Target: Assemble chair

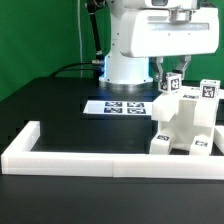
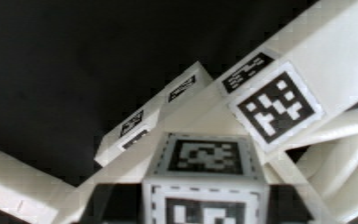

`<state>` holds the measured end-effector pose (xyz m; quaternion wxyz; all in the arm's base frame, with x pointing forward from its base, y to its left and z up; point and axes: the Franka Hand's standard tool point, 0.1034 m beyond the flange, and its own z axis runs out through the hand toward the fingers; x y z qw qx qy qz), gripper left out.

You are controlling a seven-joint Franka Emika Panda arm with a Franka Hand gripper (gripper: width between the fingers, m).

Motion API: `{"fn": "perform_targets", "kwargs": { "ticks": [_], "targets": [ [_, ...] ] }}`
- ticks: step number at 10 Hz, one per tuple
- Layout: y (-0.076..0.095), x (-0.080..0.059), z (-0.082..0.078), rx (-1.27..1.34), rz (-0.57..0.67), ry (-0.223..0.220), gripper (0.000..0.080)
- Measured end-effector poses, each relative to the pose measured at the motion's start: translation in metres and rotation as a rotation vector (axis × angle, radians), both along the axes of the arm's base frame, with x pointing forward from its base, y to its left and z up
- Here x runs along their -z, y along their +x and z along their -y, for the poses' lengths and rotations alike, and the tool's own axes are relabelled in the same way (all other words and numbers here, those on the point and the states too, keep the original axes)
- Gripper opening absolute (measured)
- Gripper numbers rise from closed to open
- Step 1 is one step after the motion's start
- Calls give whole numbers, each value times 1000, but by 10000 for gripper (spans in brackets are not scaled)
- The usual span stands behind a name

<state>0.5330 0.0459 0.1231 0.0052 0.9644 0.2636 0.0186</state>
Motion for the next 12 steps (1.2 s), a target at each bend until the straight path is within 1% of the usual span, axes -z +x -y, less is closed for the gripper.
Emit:
{"fn": "perform_targets", "kwargs": {
  "ticks": [1, 7, 8, 12],
  "targets": [
    [0, 0, 0, 29, 0, 2, 284],
    [0, 0, -1, 486, -1, 22, 284],
    [0, 0, -1, 604, -2, 28, 284],
    [0, 0, -2, 855, -3, 39, 284]
  ]
}}
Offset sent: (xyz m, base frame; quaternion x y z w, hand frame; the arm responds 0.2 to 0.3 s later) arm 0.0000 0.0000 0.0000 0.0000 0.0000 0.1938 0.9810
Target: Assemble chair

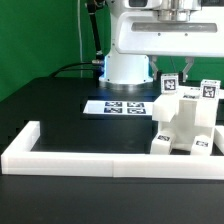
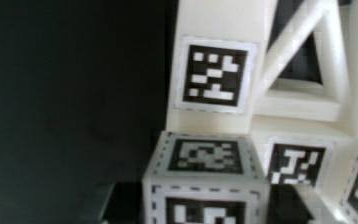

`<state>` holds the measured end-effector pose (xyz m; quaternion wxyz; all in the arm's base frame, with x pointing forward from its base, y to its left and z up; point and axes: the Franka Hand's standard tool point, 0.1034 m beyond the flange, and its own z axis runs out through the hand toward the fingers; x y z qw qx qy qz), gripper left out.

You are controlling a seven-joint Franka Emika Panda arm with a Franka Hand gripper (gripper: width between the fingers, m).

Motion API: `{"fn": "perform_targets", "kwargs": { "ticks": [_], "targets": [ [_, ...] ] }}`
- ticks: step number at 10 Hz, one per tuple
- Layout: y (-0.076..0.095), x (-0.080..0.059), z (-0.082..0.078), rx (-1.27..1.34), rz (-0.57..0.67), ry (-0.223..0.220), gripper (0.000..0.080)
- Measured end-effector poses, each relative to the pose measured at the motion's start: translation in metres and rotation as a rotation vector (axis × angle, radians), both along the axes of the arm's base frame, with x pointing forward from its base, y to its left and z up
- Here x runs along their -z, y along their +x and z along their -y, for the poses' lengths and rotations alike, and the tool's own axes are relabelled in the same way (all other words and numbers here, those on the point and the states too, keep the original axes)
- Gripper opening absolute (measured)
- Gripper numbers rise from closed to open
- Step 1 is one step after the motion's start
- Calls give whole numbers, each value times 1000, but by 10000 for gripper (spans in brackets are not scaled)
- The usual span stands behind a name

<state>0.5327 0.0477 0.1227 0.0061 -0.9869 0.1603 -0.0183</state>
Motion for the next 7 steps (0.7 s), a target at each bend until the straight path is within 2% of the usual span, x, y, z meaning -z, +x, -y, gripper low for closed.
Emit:
{"fn": "perform_targets", "kwargs": {
  "ticks": [7],
  "targets": [
    [0, 0, -3, 467, -6, 35, 284]
  ]
}}
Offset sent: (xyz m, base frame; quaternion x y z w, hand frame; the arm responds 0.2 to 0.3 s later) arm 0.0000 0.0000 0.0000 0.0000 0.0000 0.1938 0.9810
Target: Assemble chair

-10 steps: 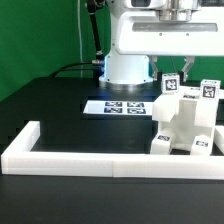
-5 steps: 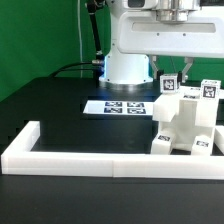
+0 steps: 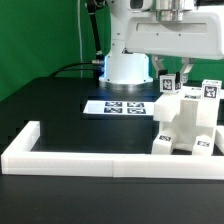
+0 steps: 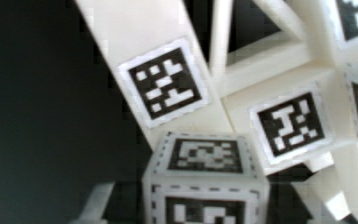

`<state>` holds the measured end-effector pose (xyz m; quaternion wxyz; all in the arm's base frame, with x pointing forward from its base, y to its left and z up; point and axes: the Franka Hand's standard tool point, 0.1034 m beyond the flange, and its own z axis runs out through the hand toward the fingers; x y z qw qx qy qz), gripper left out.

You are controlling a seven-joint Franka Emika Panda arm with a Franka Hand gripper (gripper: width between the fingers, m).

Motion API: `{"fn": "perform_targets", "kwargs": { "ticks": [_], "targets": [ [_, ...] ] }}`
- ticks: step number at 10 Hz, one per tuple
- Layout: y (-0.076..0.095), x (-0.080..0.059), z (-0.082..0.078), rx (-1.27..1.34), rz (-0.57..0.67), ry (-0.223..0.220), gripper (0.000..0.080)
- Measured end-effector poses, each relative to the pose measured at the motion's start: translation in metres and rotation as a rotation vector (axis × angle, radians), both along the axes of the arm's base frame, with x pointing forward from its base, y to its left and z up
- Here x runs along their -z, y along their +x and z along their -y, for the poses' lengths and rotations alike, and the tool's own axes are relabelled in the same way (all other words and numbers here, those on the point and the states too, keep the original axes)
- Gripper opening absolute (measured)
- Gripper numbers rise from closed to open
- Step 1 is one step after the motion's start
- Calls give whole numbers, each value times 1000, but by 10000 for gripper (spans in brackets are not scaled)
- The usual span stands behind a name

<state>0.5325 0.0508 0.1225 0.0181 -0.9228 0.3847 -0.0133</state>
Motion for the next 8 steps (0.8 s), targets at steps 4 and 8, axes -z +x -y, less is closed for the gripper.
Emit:
{"fn": "perform_targets", "kwargs": {
  "ticks": [4, 8],
  "targets": [
    [0, 0, -3, 237, -7, 21, 284],
    [-1, 0, -7, 490, -18, 50, 284]
  ]
}}
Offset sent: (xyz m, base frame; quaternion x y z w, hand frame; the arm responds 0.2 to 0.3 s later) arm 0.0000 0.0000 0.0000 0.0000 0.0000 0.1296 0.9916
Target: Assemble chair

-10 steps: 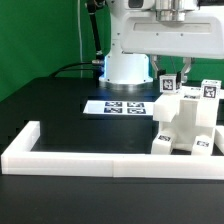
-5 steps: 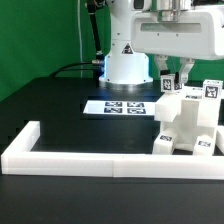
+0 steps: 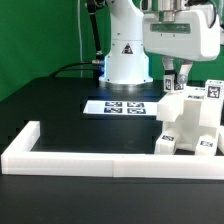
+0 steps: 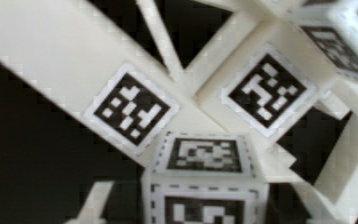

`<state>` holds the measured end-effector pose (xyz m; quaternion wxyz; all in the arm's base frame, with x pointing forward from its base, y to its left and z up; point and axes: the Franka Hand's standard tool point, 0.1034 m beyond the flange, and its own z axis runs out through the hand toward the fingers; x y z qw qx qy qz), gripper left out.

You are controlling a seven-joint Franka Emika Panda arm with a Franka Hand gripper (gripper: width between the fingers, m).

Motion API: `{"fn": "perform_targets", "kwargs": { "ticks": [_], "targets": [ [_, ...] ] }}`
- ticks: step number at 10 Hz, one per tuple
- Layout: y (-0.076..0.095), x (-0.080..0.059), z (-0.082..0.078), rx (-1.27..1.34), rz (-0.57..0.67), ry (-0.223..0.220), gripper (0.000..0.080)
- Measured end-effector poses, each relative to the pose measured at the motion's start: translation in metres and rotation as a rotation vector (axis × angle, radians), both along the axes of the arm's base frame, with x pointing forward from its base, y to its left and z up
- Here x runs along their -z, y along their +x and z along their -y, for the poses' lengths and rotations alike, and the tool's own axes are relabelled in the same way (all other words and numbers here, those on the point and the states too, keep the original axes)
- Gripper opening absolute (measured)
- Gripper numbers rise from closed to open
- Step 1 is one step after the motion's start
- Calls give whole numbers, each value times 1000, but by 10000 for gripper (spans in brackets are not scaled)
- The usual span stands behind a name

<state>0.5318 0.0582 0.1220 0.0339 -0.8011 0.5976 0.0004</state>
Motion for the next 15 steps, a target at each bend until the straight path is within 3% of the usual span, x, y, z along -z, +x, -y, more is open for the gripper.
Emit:
{"fn": "perform_targets", "kwargs": {
  "ticks": [6, 8, 9, 10, 11, 15],
  "targets": [
    [0, 0, -4, 306, -18, 31, 284],
    [0, 1, -4, 269, -16, 29, 284],
    [-1, 1, -4, 213, -14, 26, 508],
    [-1, 1, -5, 204, -14, 26, 508],
    [-1, 0, -8, 88, -4, 23, 626],
    [-2, 0, -7, -251, 29, 16, 649]
  ]
}}
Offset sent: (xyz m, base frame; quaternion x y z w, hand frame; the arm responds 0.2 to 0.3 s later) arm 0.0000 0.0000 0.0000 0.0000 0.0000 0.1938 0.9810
